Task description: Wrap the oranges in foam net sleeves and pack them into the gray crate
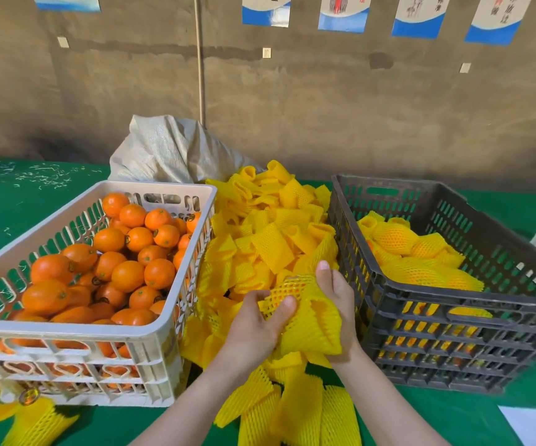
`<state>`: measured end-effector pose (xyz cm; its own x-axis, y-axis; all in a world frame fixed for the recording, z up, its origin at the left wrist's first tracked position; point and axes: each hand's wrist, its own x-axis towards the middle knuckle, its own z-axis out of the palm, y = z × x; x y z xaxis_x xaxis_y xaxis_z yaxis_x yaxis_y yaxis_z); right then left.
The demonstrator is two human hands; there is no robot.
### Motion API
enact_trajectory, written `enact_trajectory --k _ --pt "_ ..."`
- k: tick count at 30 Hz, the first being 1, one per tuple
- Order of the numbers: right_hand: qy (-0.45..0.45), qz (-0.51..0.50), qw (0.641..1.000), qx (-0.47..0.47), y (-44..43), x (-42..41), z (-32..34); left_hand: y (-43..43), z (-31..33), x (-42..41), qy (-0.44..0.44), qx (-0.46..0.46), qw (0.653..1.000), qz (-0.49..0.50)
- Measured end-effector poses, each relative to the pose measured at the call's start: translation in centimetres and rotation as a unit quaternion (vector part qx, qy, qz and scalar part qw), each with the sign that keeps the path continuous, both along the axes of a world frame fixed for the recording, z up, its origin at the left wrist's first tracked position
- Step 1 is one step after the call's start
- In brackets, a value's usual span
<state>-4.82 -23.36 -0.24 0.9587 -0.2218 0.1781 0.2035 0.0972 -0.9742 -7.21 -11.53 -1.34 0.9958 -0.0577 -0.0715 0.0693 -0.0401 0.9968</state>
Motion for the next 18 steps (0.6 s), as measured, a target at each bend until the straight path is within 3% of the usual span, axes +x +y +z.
enact_trajectory --k 2,7,10,15,18 --pt "-0.001 -0.002 0.999 0.039 0.2 -0.1 -0.3 -0.2 -0.7 0.0 -0.098 0.097 0.988 0.076" --pt "-0.014 0.021 0.989 0.147 1.1 -0.8 0.1 -0.1 -2.1 -0.1 -0.228 0.152 0.949 0.154" --pt "-0.009 -0.008 0.987 0.158 1.7 -0.8 0.4 -0.5 -2.4 0.1 -0.207 0.095 0.953 0.199" --pt "0.006 -0.026 0.988 0.152 2.0 -0.4 0.4 -1.6 -1.8 0.2 -0.109 -0.021 0.979 0.171" --pt "0.033 -0.006 0.978 0.206 1.3 -0.1 0.2 -1.6 -1.1 0.6 -0.094 -0.040 0.984 0.149"
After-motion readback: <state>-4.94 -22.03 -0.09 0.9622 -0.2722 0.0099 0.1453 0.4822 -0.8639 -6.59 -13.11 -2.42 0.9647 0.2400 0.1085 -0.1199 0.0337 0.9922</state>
